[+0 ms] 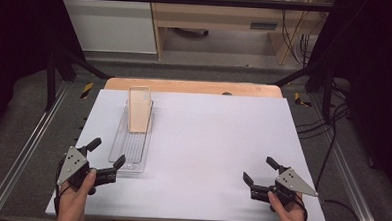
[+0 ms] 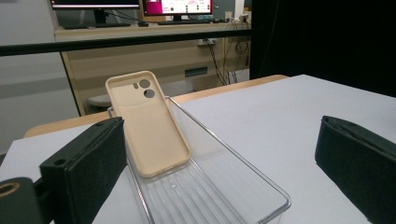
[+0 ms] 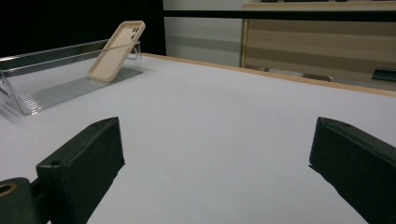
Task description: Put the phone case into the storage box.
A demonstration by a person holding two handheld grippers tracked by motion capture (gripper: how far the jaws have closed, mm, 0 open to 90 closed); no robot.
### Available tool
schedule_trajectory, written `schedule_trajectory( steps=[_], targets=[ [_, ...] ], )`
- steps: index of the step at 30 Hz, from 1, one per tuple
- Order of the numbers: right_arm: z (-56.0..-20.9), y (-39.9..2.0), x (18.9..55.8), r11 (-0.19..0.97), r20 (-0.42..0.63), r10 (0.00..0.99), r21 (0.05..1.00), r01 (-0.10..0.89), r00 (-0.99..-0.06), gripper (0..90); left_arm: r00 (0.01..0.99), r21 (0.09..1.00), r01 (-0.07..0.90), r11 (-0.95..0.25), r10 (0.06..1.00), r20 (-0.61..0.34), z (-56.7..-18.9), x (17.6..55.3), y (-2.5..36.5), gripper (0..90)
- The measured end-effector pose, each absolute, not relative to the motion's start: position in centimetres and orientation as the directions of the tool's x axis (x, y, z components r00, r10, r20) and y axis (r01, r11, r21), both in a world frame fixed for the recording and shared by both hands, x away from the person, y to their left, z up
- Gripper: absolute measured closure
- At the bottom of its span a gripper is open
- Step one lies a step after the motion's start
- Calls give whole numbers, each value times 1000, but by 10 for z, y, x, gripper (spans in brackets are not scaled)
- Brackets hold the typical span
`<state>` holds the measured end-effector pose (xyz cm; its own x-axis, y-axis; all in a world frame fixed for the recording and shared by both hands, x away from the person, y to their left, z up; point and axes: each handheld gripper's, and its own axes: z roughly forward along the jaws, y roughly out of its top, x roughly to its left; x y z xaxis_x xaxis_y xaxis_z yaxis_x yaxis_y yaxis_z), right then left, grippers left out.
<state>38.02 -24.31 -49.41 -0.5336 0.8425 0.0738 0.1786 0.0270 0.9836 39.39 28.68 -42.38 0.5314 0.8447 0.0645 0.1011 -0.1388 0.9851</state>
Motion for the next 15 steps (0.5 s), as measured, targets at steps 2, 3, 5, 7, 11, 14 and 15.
schedule_trajectory(
  steps=[2,3,5,7,11,14,15],
  targets=[
    [-494,-243,380,27,73,843,984,177,-534,30,534,986,100,-134,843,61,-425,394,287,18],
    [-494,-243,380,27,73,842,984,178,-534,29,533,986,99,-137,844,64,-426,394,288,18],
    [-494,-243,380,29,72,843,984,178,-534,29,532,986,104,-133,845,58,-427,394,288,18],
    [-494,-243,380,27,74,842,983,179,-534,30,530,985,108,-134,846,57,-430,393,289,18],
    [-494,-243,380,28,74,842,983,180,-535,30,529,985,111,-134,847,55,-433,393,290,19],
    [-494,-243,380,28,74,842,983,179,-534,30,528,984,115,-136,847,55,-435,393,290,19],
    [-494,-243,380,28,74,842,983,180,-534,30,528,984,115,-135,847,54,-435,393,290,18]
  ],
)
